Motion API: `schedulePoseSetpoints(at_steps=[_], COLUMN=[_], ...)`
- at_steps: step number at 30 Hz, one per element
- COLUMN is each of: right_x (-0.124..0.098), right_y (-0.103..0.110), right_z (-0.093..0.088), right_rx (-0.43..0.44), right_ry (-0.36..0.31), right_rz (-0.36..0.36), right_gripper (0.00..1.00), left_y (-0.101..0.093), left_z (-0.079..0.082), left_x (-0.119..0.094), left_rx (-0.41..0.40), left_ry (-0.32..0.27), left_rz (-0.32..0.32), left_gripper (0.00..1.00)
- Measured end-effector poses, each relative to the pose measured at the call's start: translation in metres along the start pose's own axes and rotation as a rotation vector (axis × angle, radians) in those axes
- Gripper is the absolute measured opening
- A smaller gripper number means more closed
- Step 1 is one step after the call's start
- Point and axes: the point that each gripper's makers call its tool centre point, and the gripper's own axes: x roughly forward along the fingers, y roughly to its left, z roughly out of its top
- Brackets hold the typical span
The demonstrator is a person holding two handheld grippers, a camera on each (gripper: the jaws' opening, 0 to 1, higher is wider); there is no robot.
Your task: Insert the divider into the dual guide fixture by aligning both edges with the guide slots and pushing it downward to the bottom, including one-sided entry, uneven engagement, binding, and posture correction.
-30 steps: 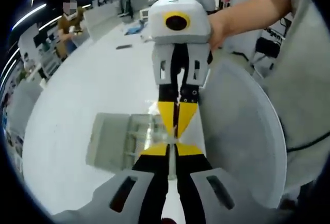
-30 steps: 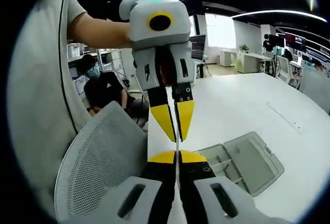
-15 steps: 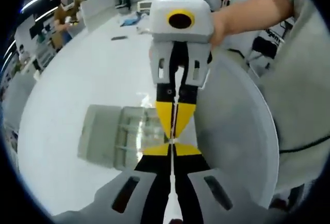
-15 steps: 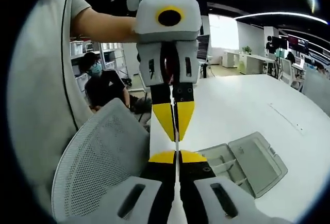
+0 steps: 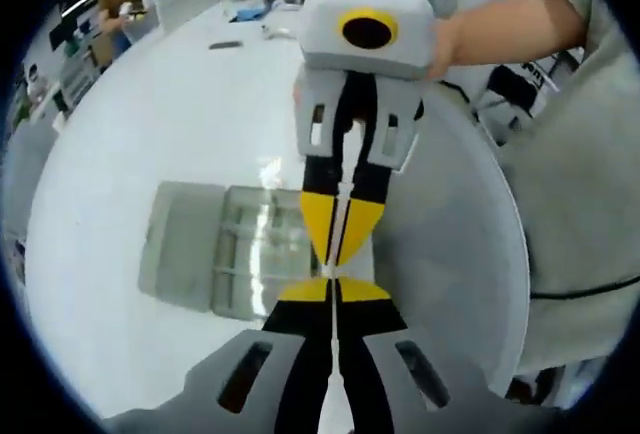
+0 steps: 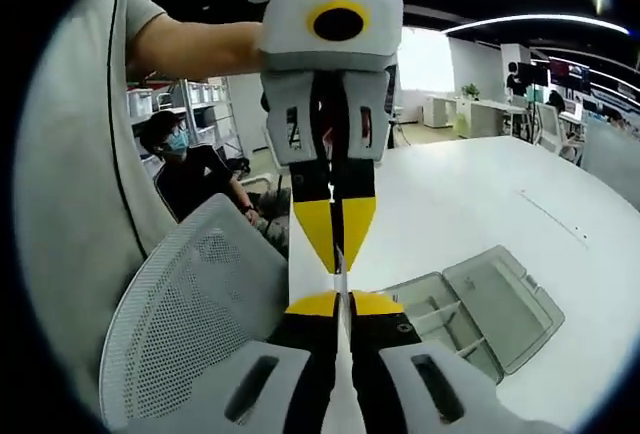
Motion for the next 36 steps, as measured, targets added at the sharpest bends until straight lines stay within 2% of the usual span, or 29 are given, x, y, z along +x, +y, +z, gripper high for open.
schedulePoseSetpoints(at_steps=[4,12,18,29,31,33,34,36], right_x=[-0.001,-0.002,-0.002,-0.003,-0.005,-0.007,-0.009,-0.011], right_y=[-0.002,-0.003,-0.006,-0.009,-0.013,-0.017,-0.02,-0.022], right_z=[0.0,0.001,-0.001,-0.003,-0.002,0.001,0.0,0.0], right_rx=[0.013,0.027,0.043,0.057,0.07,0.096,0.127,0.121], right_ry=[0.001,-0.028,-0.039,-0.023,-0.029,-0.036,-0.032,-0.032], right_rz=[0.0,0.019,0.016,0.001,-0.006,-0.021,-0.031,-0.038], right_gripper=[0.0,0.0,0.0,0.0,0.0,0.0,0.04,0.09], left_y=[0.0,0.003,0.004,0.007,0.009,0.014,0.015,0.017], left_z=[-0.002,0.0,0.002,0.006,0.005,-0.004,-0.006,-0.009], left_x=[-0.001,-0.005,-0.004,-0.003,-0.004,-0.002,-0.001,-0.001], left_rx=[0.007,0.026,0.041,0.067,0.067,0.084,0.081,0.071], left_ry=[0.032,0.057,0.065,0.053,0.061,0.096,0.1,0.103], left_rz=[-0.007,-0.011,-0.006,-0.003,-0.002,0.009,0.007,0.005], left_gripper=[0.0,0.0,0.0,0.0,0.0,0.0,0.0,0.0])
